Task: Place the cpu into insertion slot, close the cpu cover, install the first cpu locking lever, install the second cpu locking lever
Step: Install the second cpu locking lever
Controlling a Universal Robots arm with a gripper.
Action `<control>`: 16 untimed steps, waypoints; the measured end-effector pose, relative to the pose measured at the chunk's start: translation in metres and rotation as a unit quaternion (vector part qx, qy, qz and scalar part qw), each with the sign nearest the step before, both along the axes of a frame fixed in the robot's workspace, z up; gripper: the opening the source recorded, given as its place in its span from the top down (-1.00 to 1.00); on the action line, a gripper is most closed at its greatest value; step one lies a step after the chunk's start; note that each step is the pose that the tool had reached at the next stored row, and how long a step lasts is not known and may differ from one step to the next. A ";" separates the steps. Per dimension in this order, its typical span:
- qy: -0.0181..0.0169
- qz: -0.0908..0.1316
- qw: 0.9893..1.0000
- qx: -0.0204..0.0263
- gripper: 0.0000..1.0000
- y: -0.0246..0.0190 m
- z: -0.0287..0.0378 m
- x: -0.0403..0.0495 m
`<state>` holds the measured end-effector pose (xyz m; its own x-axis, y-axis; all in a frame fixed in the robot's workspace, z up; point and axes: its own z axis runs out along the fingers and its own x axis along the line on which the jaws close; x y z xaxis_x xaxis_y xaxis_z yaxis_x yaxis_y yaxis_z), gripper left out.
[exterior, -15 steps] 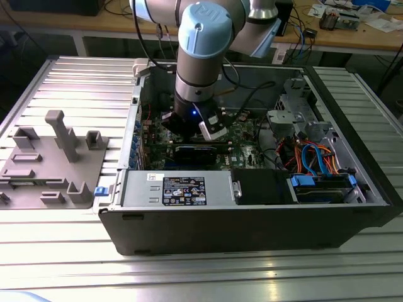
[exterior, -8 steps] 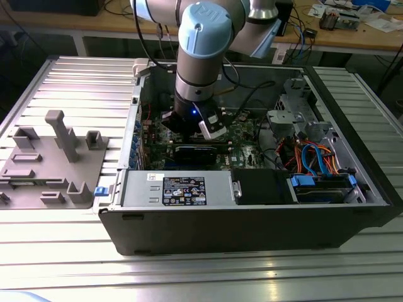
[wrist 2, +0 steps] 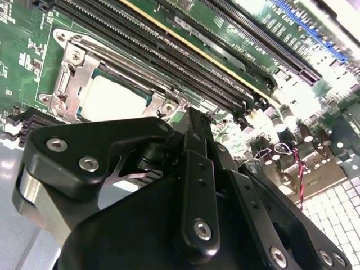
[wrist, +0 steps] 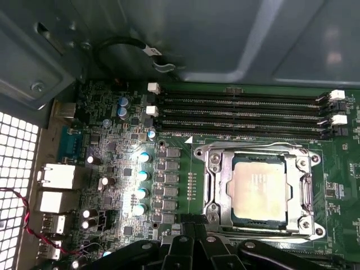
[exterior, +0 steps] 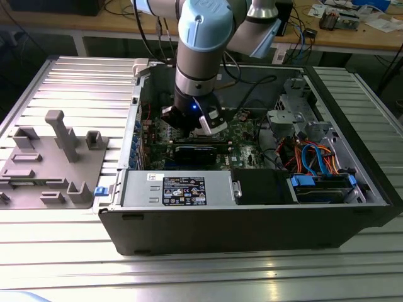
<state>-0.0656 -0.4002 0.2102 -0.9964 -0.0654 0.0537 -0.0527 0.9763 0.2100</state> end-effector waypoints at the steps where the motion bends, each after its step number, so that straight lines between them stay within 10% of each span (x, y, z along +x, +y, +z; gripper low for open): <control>1: 0.000 0.000 1.000 0.002 0.79 0.0000 -0.0014 -0.0003; 10: 0.000 0.000 1.000 0.016 0.79 0.0001 -0.0076 -0.0006; 16: 0.000 0.000 1.000 0.016 0.79 -0.0007 -0.0084 -0.0006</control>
<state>-0.0662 -0.4009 0.2019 -0.9964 -0.0673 0.0517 -0.0529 0.9689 0.2415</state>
